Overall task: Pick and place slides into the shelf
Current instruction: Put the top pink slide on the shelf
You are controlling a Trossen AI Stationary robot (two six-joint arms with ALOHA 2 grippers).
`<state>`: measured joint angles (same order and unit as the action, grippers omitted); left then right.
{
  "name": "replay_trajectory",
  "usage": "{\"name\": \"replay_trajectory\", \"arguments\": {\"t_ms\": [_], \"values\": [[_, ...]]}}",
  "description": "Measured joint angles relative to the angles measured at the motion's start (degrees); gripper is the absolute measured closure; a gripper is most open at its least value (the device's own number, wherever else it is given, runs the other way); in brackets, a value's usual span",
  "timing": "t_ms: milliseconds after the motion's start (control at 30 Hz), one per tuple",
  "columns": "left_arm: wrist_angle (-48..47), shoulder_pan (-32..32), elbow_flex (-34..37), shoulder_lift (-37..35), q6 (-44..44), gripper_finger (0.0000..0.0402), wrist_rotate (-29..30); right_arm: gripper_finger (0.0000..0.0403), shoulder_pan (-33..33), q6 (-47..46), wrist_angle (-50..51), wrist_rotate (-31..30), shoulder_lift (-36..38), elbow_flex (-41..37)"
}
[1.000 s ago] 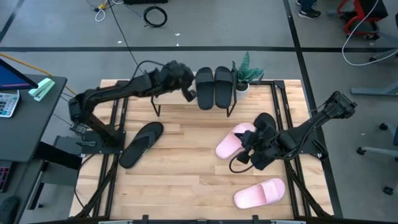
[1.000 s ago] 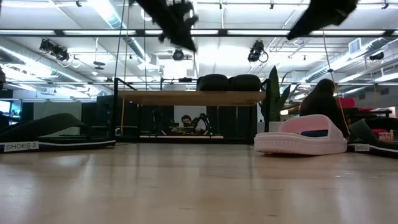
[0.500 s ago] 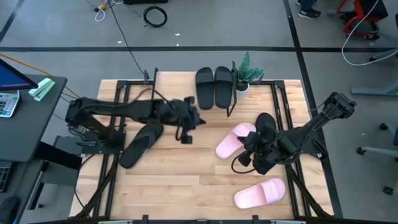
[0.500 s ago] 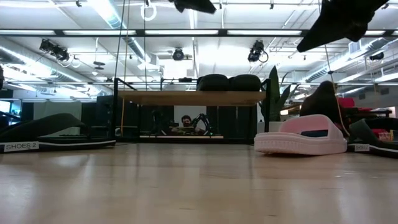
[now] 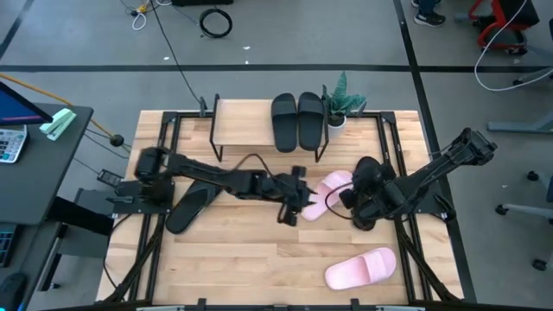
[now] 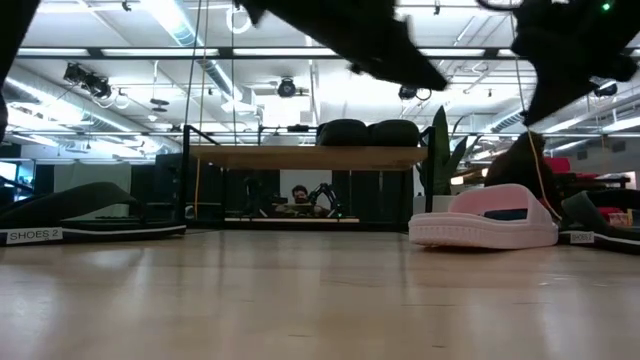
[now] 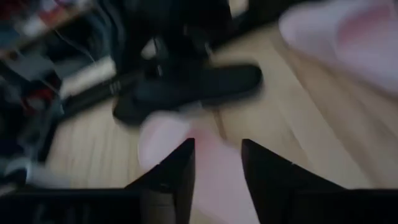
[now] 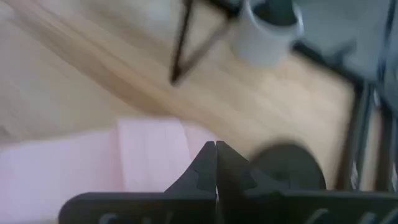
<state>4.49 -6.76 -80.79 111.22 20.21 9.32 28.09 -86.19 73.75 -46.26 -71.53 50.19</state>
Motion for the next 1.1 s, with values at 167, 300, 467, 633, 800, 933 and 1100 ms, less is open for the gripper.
{"name": "replay_trajectory", "arguments": {"t_ms": [167,300,467,633,800,933,1100], "values": [[5.8,0.26,-0.05,4.93,0.48,0.023,-0.14,0.0399,-2.38,-1.04,-0.06,9.48,0.0,0.0],[8.41,0.52,0.01,8.08,3.46,0.0226,-0.15,0.04,-4.17,-0.99,0.0,9.29,0.29,0.01],[14.56,2.47,-0.89,11.57,-1.19,0.0225,-0.33,0.0399,-7.36,1.78,0.07,8.19,1.73,0.02],[13.74,5.06,-5.56,15.28,-3.92,0.0225,-1.9,0.0398,-9.4,4.33,-0.55,7.3,2.63,0.04],[10.85,6.28,-9.7,18.27,-4.0,0.0225,-2.57,0.0398,-10.35,5.35,-0.68,7.1,2.64,0.06],[7.36,6.31,-9.84,18.36,-4.12,0.0225,-2.58,0.0397,-10.42,6.99,-0.69,7.07,2.64,0.05],[7.84,5.86,-9.76,18.34,0.26,0.0229,-2.55,0.0397,-10.42,6.47,-0.87,7.11,2.64,0.07]]}}
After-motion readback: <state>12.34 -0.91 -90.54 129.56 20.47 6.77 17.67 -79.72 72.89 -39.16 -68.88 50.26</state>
